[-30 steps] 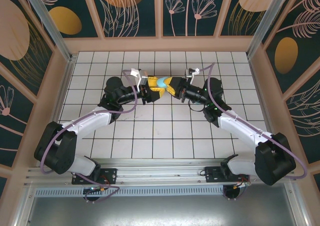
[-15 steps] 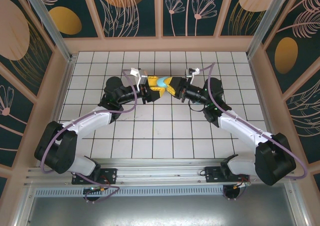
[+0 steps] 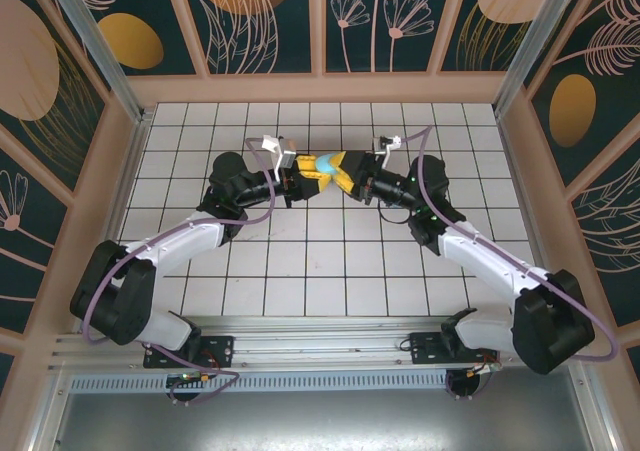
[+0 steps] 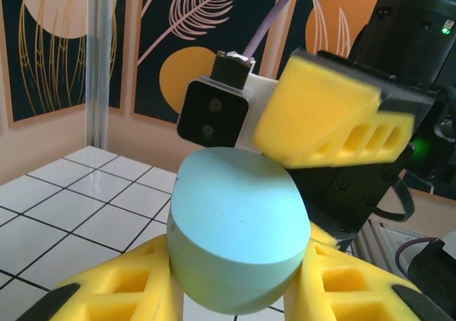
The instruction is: Insert the wireless bluetooth earbuds into the charging case
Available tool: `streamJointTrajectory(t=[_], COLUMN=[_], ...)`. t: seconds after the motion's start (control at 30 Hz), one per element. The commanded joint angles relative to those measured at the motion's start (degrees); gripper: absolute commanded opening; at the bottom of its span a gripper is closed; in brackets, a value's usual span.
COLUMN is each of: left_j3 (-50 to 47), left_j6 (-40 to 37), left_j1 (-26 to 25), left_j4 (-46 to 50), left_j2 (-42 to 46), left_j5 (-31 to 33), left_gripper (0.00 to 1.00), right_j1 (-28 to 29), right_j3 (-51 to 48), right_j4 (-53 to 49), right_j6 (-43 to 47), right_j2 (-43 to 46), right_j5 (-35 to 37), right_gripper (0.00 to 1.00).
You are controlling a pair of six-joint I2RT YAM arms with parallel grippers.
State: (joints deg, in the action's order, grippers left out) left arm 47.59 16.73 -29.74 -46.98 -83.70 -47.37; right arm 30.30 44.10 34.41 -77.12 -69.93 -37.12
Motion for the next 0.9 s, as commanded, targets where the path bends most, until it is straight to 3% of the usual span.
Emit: streamJointTrajectory(t=[0.0,0.13,0.23,0.4,0.5,0.53,0.6,0.67,0.87], left_j3=[1.6,1.4,1.8,2.6,3.3,3.2,3.1,3.1,3.5], left_j6=[-3.2,-6.4,-9.1,-12.5,-13.9,-14.2,-14.5,-14.7,-15.1], left_j1=[0.0,-0.1,0.1,0.1,0.1,0.1,0.1,0.1,0.1], left_j4=[4.0,9.8,14.7,21.6,25.0,25.6,26.7,27.6,30.7], left_j2=[2.5,4.6,6.2,8.0,8.5,8.8,9.3,9.8,10.0], left_j5=[-0.5,-0.4,-0.4,-0.1,-0.5,-0.5,-0.7,-1.0,-2.6], left_gripper=[0.26,0.24,0.23,0.22,0.21,0.21,0.21,0.21,0.21], right_j1=[-1.5,-4.9,-5.3,-0.8,2.7,4.2,7.9,10.2,11.8], right_j3=[1.8,6.3,11.6,18.3,19.4,19.7,20.4,20.8,20.4], right_j4=[-5.3,-19.0,-31.8,-47.5,-50.5,-51.2,-52.9,-54.3,-54.7], right_j6=[5.5,16.0,29.3,46.7,51.6,53.6,59.0,62.7,69.0], right_j2=[4.6,9.4,12.5,12.4,10.4,9.8,8.5,7.6,6.3], right_j5=[0.6,2.5,6.8,14.1,15.7,16.9,20.7,24.1,23.2], right_gripper=[0.57,0.63,0.62,0.38,0.37,0.38,0.53,0.61,0.7])
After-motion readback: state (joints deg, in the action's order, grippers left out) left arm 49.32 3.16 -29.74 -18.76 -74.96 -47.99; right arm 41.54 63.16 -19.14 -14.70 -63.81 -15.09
